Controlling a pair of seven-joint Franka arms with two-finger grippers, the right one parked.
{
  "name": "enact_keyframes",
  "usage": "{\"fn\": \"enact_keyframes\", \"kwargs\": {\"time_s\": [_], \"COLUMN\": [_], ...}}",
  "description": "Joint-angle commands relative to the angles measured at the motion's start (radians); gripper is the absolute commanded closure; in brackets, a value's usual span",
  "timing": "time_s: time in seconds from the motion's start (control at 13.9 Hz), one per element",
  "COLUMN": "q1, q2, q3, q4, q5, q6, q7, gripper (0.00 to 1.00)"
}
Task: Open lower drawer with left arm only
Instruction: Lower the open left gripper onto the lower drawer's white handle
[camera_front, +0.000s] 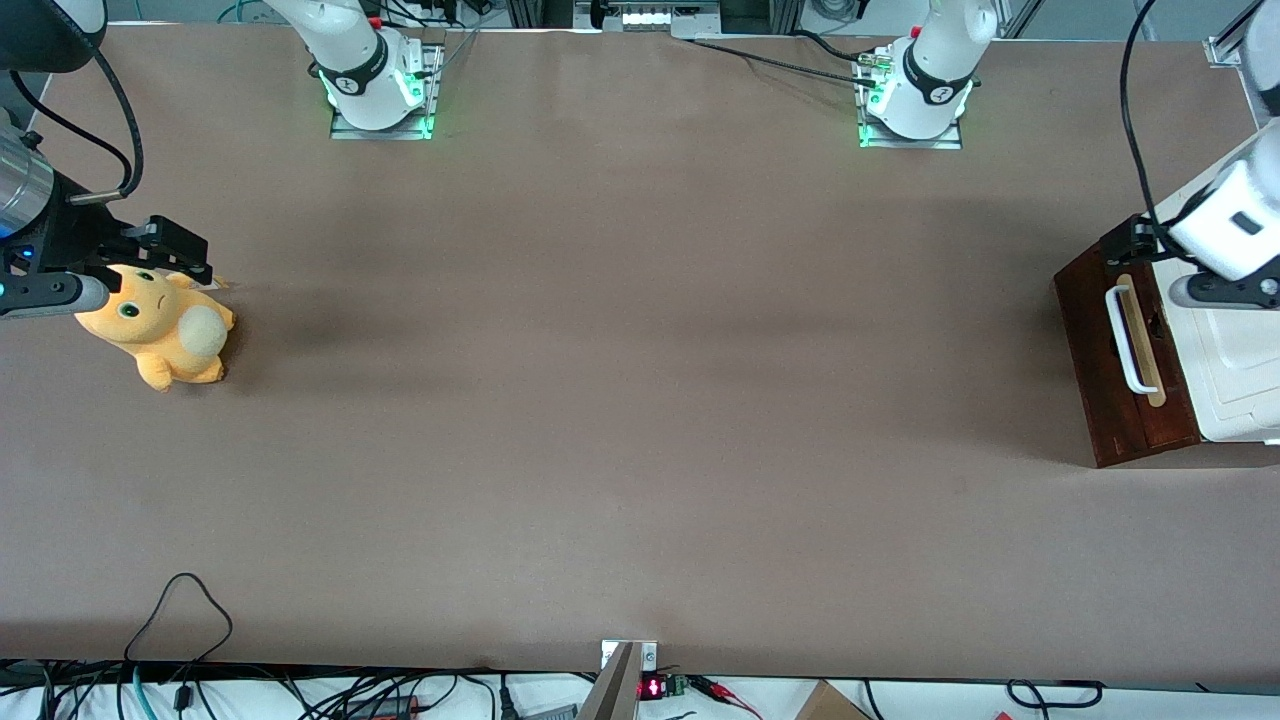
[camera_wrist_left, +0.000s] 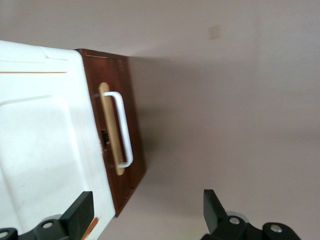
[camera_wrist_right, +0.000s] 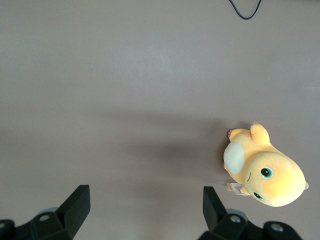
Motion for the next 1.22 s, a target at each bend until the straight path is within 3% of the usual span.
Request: {"fn": "enact_keyframes", "kwargs": {"time_s": [0.0,0.29,0.94,1.15], "q1": [-0.008,-0.006,-0.003,0.001], "q2": [0.042,0.110,0.366,0.409], "q3": [-0.090,-0.174,-0.191,-0.187], "q4": [-0.033,-0.191,-0.454,-0.510], "q5": [0.220,0.561,1.027,1.130], "q6": [-0.041,-0.038,-0.032,-0.004], "q7": [-0.181,-0.435,-0.881,-1.034], "gripper": [0.03,0.04,0.00,0.00]}}
